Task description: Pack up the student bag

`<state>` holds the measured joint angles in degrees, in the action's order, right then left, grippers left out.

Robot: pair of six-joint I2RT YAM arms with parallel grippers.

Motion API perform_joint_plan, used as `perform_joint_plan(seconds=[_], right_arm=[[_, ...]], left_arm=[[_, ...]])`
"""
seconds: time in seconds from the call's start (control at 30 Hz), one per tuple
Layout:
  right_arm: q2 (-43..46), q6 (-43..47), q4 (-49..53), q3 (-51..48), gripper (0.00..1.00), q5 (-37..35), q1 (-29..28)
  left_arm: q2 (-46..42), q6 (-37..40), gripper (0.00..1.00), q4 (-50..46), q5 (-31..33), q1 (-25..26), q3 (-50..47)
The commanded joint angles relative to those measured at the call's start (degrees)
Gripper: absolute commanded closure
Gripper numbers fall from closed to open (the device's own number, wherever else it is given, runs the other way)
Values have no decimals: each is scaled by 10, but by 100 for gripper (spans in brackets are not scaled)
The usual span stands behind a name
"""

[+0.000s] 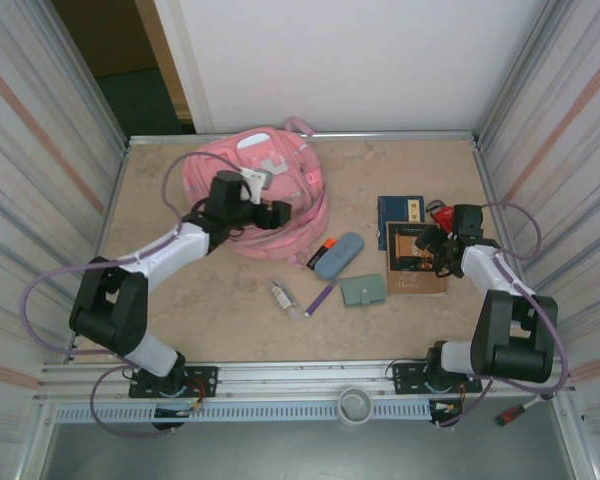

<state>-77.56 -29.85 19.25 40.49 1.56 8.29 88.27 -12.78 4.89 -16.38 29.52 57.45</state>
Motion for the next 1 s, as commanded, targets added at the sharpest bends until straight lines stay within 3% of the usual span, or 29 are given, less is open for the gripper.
perform_joint_plan(seconds=[0.0,0.1,0.2,0.33,0.5,0.67,0.97], right_arm=[[-34,-7,-1,16,10,44,7],[-57,-10,0,19,12,78,18],[-54,-16,-1,5,16,125,31],[-24,-37,-17,-28,27,171,56],[4,-41,-23,-45,32,169,62],[11,-47,-40,-60,33,149,59],[19,-55,-57,-73,37,137,58]], left_arm=[[24,-13,19,23,55,85,50],[145,-113,26,-21,-23,136,145],[228,-181,31,6,-70,164,186],[298,-217,40,-9,-124,193,263],[384,-217,43,-100,-118,217,363],[445,-221,39,-160,-91,230,437],[449,-222,34,-203,2,238,440]])
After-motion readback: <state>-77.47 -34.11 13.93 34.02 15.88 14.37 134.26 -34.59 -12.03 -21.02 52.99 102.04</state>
